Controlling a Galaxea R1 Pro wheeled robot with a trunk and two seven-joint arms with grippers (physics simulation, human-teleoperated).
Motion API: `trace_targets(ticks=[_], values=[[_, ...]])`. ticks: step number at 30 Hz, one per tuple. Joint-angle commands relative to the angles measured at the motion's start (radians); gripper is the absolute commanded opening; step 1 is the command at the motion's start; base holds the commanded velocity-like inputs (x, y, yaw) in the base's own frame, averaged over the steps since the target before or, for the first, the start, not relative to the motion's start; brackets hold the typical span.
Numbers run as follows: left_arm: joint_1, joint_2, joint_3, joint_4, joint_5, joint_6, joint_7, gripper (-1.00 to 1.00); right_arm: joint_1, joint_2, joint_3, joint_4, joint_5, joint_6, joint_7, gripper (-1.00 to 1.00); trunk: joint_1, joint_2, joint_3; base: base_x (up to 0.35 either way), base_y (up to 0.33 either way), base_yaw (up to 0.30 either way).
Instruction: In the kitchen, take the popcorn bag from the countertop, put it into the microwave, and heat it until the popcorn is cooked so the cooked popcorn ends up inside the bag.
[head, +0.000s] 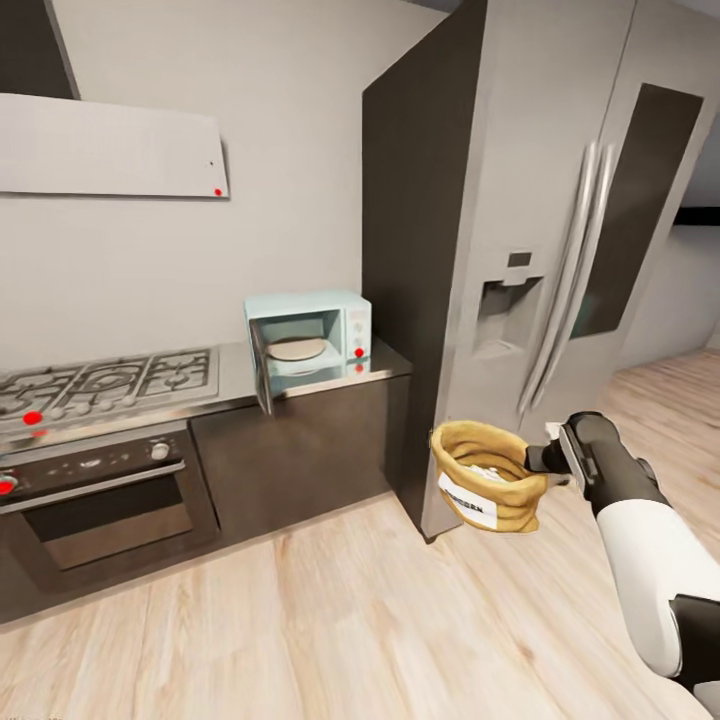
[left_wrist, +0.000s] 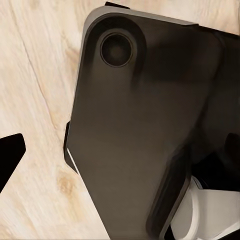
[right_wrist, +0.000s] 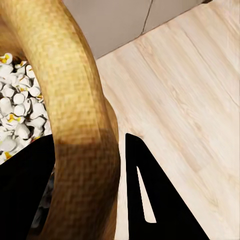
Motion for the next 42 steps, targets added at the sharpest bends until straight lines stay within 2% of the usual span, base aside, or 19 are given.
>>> trace_targets(ticks=[1,5,24,42], values=[[0.000,0.000,-0.001,0.000,0.007,-0.002,-0.001,1.00,0.000,0.008,-0.001,0.000,0.010,0.003,0.009,-1.00,0.001,-0.001,-0.001,0.305,-0.117,0.268],[0.000,0.000,-0.001,0.000,0.007,-0.002,-0.001,1.00,0.000,0.023,0.000,0.000,0.010,0.003,0.008,-1.00,0.001,-0.001,-0.001,0.305,-0.109,0.269],[0.000,0.000,0.005,0.000,0.013,-0.004,0.000,1.00,0.000,0.026,0.001,0.000,0.010,0.003,0.010,-1.00,0.001,-0.001,-0.001,0.296,-0.073,0.269],[0.000,0.000,0.007,0.000,0.016,-0.005,0.000,1.00,0.000,0.025,0.001,0.000,0.010,0.003,0.010,-1.00,0.001,-0.001,-0.001,0.010,0.000,0.269]])
